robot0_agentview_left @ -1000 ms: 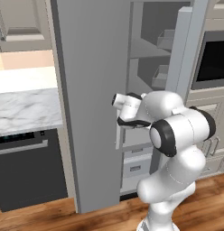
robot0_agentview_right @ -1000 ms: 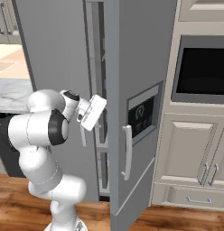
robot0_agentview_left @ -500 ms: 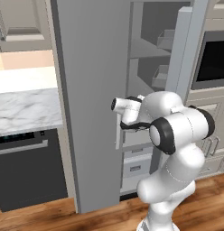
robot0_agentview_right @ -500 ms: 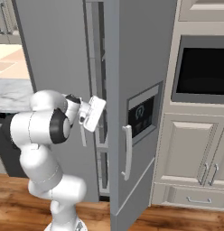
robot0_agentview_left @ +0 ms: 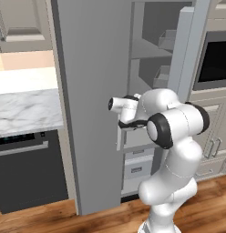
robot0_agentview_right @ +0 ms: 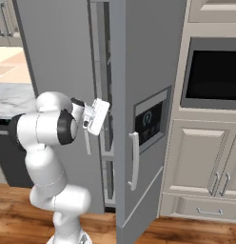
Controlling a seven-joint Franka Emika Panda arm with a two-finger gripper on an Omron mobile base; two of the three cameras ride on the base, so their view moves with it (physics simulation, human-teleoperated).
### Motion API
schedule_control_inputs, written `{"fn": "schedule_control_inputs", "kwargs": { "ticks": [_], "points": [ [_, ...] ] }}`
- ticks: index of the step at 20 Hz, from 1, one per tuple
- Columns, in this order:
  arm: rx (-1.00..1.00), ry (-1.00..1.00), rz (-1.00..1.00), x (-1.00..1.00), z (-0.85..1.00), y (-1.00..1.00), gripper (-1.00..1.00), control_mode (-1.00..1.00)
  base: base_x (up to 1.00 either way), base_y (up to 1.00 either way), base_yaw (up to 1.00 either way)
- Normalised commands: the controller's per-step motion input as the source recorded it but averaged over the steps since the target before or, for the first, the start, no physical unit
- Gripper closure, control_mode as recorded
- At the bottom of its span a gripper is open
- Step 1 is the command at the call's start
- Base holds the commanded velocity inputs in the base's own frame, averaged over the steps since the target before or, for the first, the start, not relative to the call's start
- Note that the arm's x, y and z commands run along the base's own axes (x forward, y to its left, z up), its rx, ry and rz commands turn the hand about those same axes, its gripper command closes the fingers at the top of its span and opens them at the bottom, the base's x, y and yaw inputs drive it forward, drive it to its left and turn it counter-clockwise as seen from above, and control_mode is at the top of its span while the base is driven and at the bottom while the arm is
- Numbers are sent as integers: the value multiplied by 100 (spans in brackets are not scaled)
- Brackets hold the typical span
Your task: Place one of the steaks on the plate and the other in the bowl. Then place the bowl in the fridge.
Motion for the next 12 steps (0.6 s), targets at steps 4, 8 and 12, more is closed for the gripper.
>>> {"fn": "schedule_control_inputs", "kwargs": {
  "ticks": [4,8,12],
  "points": [
    [0,0,-2,5,-4,-7,-100,-100,0,0,0],
    [0,0,-5,14,-18,-33,-100,-100,0,0,0],
    [0,0,-7,7,-11,-48,-100,-100,0,0,0]
  ]
}}
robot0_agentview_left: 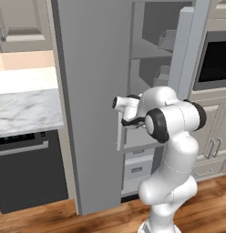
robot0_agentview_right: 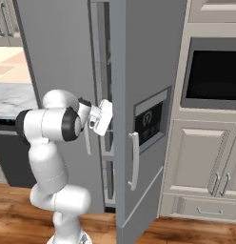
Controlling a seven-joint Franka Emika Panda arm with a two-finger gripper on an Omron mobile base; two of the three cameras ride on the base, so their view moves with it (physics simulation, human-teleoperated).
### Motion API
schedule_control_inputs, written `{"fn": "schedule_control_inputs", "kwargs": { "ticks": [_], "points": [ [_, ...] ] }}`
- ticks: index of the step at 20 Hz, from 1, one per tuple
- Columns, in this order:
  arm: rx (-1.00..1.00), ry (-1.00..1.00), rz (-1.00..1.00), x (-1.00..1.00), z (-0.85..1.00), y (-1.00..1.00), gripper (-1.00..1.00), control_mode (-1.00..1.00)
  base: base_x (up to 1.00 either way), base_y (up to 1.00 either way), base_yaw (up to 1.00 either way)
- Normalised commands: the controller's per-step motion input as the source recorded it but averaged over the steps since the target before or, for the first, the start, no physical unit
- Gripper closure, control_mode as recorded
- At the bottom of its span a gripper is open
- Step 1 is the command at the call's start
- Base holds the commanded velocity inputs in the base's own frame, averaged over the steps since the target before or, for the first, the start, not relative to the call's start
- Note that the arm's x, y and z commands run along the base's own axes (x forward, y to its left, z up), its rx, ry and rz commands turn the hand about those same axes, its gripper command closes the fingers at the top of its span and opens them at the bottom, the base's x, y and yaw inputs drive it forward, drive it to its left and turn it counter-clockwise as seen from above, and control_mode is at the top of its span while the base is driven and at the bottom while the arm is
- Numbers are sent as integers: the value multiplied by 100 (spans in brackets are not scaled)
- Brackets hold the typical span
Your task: Place one of the steaks on the plate and the other in the bowl. Then place the bowl in the fridge.
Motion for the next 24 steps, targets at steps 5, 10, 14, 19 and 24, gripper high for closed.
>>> {"fn": "schedule_control_inputs", "kwargs": {
  "ticks": [5,10,14,19,24],
  "points": [
    [-1,-4,-8,-17,0,-54,-100,-100,0,0,0],
    [0,-16,-3,-66,0,-79,-100,-100,0,0,0],
    [0,-15,0,-42,2,-100,-100,-100,0,0,0],
    [2,-13,0,-30,15,-100,-100,-100,0,0,0],
    [3,-9,0,-26,15,-100,-100,-100,0,0,0]
  ]
}}
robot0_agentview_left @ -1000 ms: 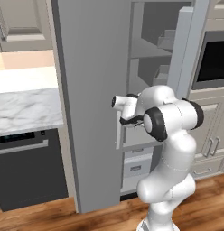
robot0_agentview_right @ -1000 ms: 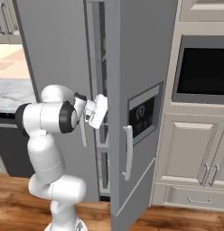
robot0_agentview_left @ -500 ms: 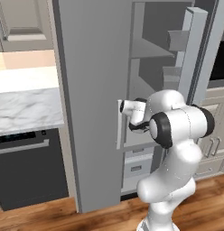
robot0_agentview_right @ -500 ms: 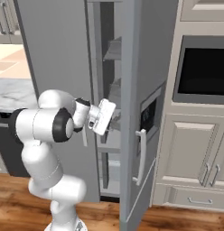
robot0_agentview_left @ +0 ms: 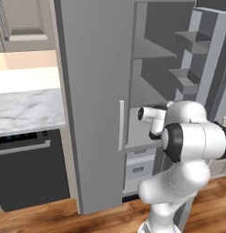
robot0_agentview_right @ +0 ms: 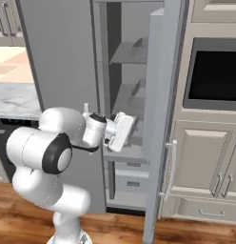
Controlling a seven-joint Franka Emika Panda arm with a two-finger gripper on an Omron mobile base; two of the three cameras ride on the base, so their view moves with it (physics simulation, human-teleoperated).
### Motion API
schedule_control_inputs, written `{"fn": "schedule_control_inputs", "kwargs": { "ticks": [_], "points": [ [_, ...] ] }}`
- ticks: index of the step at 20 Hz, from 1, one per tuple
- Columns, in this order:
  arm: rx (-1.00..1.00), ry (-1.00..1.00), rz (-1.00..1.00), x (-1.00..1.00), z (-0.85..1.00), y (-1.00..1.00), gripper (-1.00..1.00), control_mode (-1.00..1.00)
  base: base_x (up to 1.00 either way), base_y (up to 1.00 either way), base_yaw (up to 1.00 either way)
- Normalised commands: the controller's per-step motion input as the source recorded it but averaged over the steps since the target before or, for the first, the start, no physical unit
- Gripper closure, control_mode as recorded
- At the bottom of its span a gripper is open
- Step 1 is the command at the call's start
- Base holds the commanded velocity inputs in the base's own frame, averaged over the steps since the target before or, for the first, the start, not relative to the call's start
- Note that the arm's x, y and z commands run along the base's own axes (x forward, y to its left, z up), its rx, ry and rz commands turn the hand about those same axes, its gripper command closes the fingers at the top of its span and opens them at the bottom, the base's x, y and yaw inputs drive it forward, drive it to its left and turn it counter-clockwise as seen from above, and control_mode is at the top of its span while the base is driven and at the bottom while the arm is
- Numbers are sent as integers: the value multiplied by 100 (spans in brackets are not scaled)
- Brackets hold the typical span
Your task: Place one of the steaks on the plate and the other in the bowl. Then place the bowl in the fridge.
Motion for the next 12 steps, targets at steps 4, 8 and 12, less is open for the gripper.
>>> {"fn": "schedule_control_inputs", "kwargs": {
  "ticks": [4,8,12],
  "points": [
    [3,-3,-1,-2,13,-100,-100,-100,0,0,0],
    [1,-9,0,-1,15,-86,-100,-100,0,0,0],
    [1,-14,-2,-12,16,-19,-100,-100,0,0,0]
  ]
}}
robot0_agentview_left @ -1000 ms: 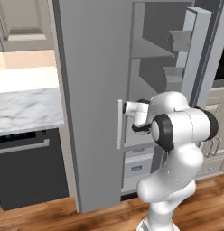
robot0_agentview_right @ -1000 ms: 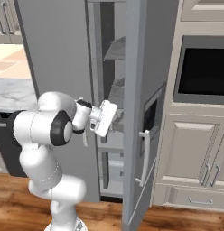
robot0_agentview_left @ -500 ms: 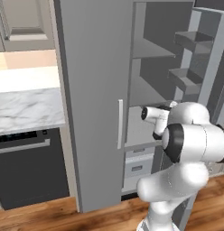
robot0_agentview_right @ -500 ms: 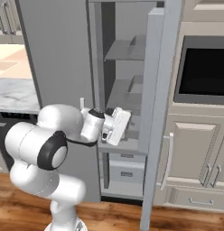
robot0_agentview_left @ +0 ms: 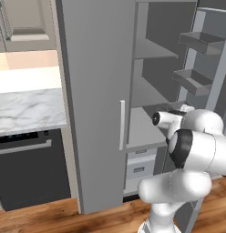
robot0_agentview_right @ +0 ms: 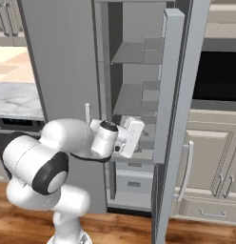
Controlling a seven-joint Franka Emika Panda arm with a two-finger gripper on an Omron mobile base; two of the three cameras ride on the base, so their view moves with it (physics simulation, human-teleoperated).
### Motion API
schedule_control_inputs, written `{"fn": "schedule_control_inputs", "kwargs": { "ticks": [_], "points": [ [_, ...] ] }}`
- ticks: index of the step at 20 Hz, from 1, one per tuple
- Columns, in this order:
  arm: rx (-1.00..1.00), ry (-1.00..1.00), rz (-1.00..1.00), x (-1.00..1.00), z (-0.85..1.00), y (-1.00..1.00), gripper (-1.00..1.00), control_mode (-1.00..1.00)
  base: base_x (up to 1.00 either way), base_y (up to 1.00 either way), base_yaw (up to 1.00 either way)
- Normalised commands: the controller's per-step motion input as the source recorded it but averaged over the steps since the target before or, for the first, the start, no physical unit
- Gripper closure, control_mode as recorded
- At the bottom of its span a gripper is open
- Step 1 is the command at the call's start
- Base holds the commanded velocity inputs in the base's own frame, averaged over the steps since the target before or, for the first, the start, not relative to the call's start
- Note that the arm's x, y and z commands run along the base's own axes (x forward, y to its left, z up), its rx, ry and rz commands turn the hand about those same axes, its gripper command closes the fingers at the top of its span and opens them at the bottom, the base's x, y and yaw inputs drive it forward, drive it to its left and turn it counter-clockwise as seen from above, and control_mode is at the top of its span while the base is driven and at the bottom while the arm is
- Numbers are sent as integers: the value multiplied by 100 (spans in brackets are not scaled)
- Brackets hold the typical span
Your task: Place one of the steaks on the plate and the other in the bowl. Then place the bowl in the fridge.
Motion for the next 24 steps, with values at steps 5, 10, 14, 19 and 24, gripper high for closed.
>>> {"fn": "schedule_control_inputs", "kwargs": {
  "ticks": [5,10,14,19,24],
  "points": [
    [2,-10,-7,-2,50,70,-100,-100,0,0,0],
    [40,0,-9,6,3,62,-100,-100,0,0,0],
    [78,-2,-25,13,-32,47,-100,-100,0,0,0],
    [38,-19,-26,23,-5,90,-100,-100,0,0,0],
    [24,-26,-12,34,-2,69,-100,-100,0,0,0]
  ]
}}
